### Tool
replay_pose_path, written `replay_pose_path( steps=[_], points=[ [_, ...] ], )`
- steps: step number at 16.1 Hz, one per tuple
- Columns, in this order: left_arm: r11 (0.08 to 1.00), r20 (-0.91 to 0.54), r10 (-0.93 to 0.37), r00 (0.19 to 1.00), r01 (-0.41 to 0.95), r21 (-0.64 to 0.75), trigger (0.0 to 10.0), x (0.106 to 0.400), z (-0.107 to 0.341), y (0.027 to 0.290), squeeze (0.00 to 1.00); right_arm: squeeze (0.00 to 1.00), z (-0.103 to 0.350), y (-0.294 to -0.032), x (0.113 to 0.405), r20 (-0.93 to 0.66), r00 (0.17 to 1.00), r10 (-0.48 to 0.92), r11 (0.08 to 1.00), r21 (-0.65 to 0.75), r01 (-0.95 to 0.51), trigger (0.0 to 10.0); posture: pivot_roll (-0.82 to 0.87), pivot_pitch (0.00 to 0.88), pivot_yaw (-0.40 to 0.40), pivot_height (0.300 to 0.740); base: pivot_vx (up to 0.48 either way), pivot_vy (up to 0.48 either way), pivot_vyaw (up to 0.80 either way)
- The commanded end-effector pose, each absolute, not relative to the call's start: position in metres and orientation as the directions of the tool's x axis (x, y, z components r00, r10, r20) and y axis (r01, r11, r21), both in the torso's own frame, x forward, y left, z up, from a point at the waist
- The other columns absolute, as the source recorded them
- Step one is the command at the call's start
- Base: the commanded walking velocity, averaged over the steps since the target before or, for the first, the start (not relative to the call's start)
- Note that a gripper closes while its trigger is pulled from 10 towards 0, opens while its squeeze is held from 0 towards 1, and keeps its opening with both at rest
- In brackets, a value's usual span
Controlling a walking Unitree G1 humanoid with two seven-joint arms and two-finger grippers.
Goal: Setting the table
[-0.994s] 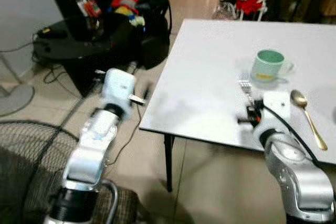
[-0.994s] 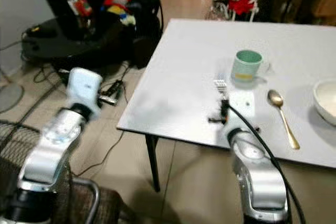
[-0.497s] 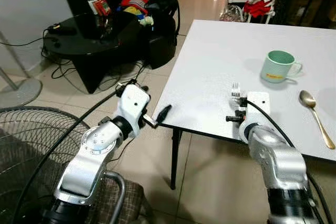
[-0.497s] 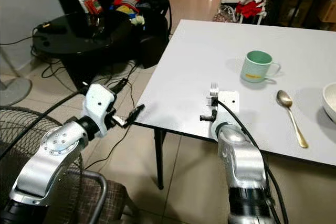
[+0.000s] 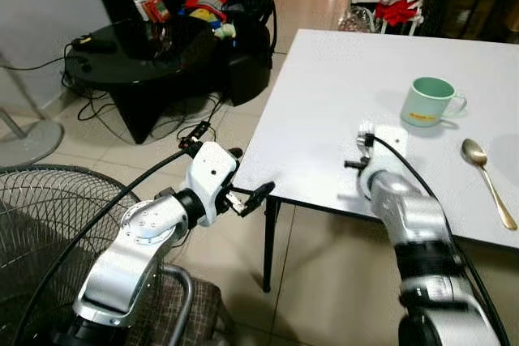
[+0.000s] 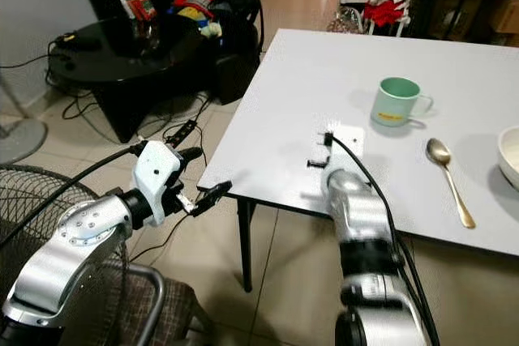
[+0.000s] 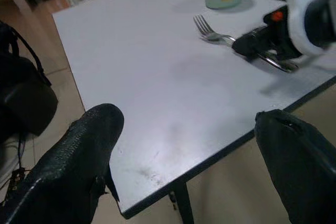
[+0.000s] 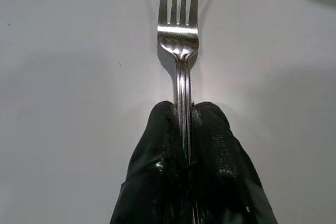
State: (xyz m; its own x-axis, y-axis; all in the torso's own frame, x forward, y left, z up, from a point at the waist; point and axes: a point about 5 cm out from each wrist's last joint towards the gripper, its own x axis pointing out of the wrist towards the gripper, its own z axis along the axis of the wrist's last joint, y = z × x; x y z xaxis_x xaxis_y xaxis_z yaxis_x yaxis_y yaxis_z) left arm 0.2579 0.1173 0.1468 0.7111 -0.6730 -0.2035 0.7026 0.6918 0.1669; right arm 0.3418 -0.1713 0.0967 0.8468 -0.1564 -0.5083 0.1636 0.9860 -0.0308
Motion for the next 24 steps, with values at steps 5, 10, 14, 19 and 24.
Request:
replay_pose_path(
  steps=[5,10,14,19,24],
  points=[
    [0.677,-0.219,-0.681,0.699,0.714,0.176,10.0,0.255,0.15,0.119,0.0,0.0,0.099,-0.158,0.363,-0.503,0.85,-0.157,0.985,-0.014,0.173,10.0,0.08,0.0,0.086,0.74,0.0,0.0,0.0],
    [0.674,-0.224,-0.683,0.695,0.718,0.173,10.0,0.253,0.149,0.118,0.0,0.11,0.092,-0.148,0.363,-0.524,0.839,-0.146,0.986,-0.011,0.164,10.0,0.08,0.0,0.08,0.74,0.0,0.0,0.0],
    [0.671,-0.22,-0.688,0.691,0.722,0.171,10.0,0.252,0.149,0.115,0.0,1.0,0.088,-0.148,0.36,-0.536,0.826,-0.174,0.978,0.005,0.209,10.0,0.07,0.0,0.083,0.74,0.0,0.0,0.0],
    [0.671,-0.214,-0.689,0.692,0.721,0.171,10.0,0.253,0.149,0.114,0.0,1.0,0.096,-0.149,0.36,-0.513,0.841,-0.172,0.977,0.017,0.21,10.0,0.06,0.0,0.085,0.74,0.0,0.0,0.0],
    [0.819,-0.088,-0.521,0.849,0.527,0.229,10.0,0.268,0.163,0.127,0.0,1.0,0.149,-0.157,0.327,-0.373,0.918,-0.137,0.991,-0.044,0.13,10.0,0.06,0.0,0.07,0.74,0.0,0.0,0.0]
  ],
)
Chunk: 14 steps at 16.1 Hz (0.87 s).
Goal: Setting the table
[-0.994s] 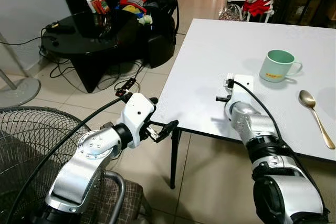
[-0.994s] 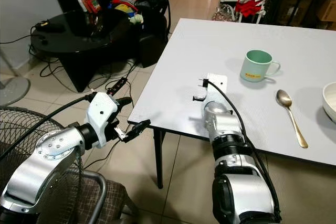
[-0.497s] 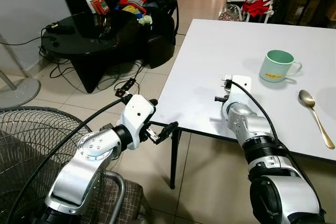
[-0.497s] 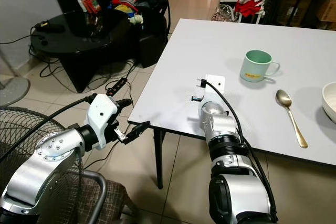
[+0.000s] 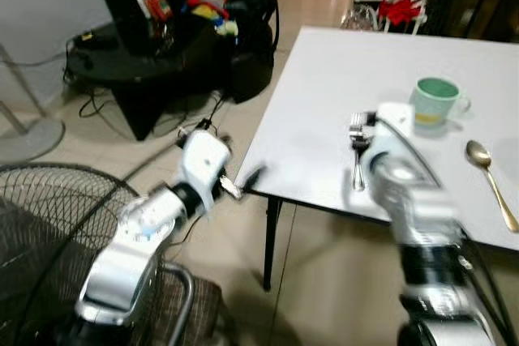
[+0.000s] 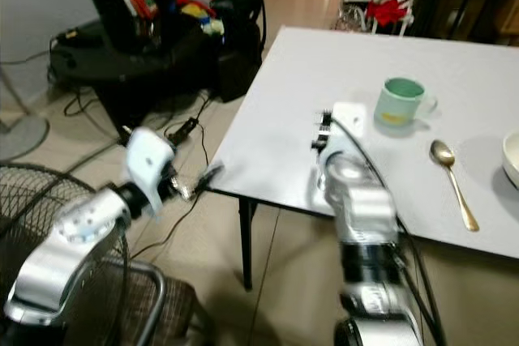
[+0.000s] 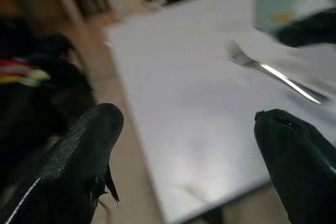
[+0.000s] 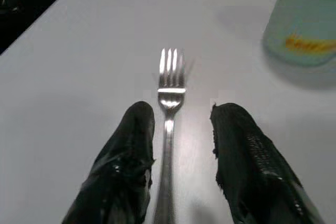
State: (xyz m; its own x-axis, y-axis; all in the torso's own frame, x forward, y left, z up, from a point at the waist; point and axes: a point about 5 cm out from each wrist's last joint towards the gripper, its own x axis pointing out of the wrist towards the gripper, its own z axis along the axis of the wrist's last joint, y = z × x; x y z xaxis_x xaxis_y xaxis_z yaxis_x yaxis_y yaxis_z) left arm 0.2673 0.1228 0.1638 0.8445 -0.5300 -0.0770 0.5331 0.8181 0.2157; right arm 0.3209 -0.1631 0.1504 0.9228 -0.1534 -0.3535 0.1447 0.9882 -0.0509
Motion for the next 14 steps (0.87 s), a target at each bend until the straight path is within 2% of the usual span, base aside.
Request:
replay_pose_path(
  steps=[1,4,8,9,14],
  points=[
    [0.856,-0.053,-0.463,0.885,0.462,0.231,10.0,0.269,0.166,0.131,0.0,1.0,0.152,-0.161,0.305,-0.367,0.918,-0.15,0.988,-0.079,0.13,10.0,0.06,0.0,0.072,0.74,0.0,0.0,0.0],
    [0.899,-0.02,-0.391,0.92,0.386,0.208,10.0,0.262,0.169,0.135,0.0,1.0,0.165,-0.165,0.27,-0.253,0.965,-0.072,0.997,-0.042,0.063,10.0,0.06,0.0,0.074,0.74,0.0,0.0,0.0],
    [0.929,-0.042,-0.318,0.947,0.32,0.186,10.0,0.251,0.162,0.14,0.0,1.0,0.167,-0.181,0.253,-0.163,0.984,-0.073,0.988,-0.149,0.049,10.0,0.06,0.0,0.069,0.74,0.0,-0.202,0.0],
    [0.941,-0.041,-0.282,0.959,0.284,0.185,10.0,0.253,0.161,0.144,0.0,1.0,0.172,-0.177,0.248,-0.082,0.996,-0.022,0.99,-0.141,0.01,10.0,0.05,0.0,0.074,0.74,0.0,-0.281,0.0],
    [0.951,-0.052,-0.24,0.969,0.245,0.19,10.0,0.256,0.159,0.149,0.0,1.0,0.162,-0.165,0.243,-0.106,0.989,0.104,0.991,-0.075,-0.112,10.0,0.06,0.0,0.08,0.74,0.0,-0.277,0.0]
  ],
)
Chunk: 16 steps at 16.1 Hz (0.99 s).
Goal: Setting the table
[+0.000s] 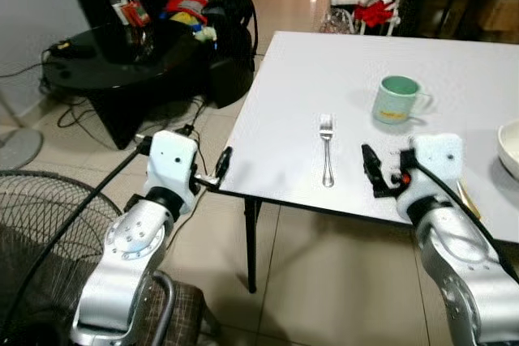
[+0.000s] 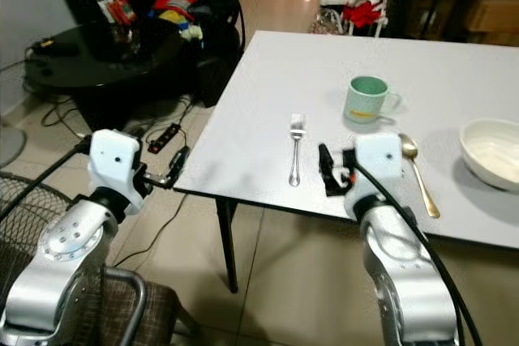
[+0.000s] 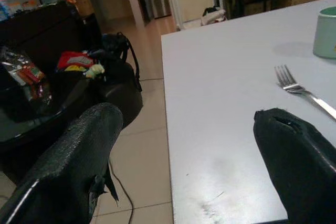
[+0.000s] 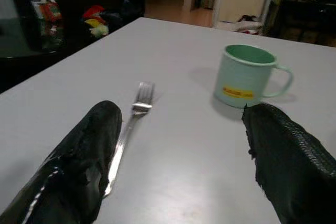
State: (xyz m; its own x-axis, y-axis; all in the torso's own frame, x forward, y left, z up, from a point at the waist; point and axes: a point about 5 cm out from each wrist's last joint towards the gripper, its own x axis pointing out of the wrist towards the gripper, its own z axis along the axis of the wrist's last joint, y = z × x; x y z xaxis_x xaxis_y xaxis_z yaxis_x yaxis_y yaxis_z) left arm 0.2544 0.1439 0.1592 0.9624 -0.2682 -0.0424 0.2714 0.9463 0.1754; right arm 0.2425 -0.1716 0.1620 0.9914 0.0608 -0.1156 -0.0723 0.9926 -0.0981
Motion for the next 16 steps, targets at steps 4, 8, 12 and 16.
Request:
replay_pose_path(
  steps=[4,8,12,16],
  points=[
    [0.963,-0.049,-0.193,0.98,0.198,0.183,10.0,0.255,0.159,0.155,0.0,1.0,0.161,-0.162,0.24,-0.082,0.989,0.125,0.992,0.01,-0.125,10.0,0.07,0.0,0.073,0.74,0.0,-0.279,0.0],
    [0.972,-0.048,-0.153,0.987,0.159,0.173,10.0,0.257,0.157,0.161,0.0,1.0,0.158,-0.165,0.237,-0.076,0.99,0.123,0.992,0.012,-0.122,10.0,0.06,0.0,0.072,0.74,0.0,-0.278,0.0],
    [0.967,-0.038,-0.17,0.985,0.174,0.185,10.0,0.259,0.159,0.156,0.0,1.0,0.159,-0.171,0.242,-0.071,0.991,0.109,0.994,0.029,-0.107,10.0,0.07,0.0,0.063,0.74,0.0,-0.279,0.0],
    [0.971,-0.032,-0.167,0.985,0.17,0.17,10.0,0.26,0.158,0.152,0.0,1.0,0.165,-0.166,0.246,-0.048,0.988,0.148,0.989,0.015,-0.147,10.0,0.05,0.0,0.053,0.74,0.0,-0.277,0.0]
  ],
)
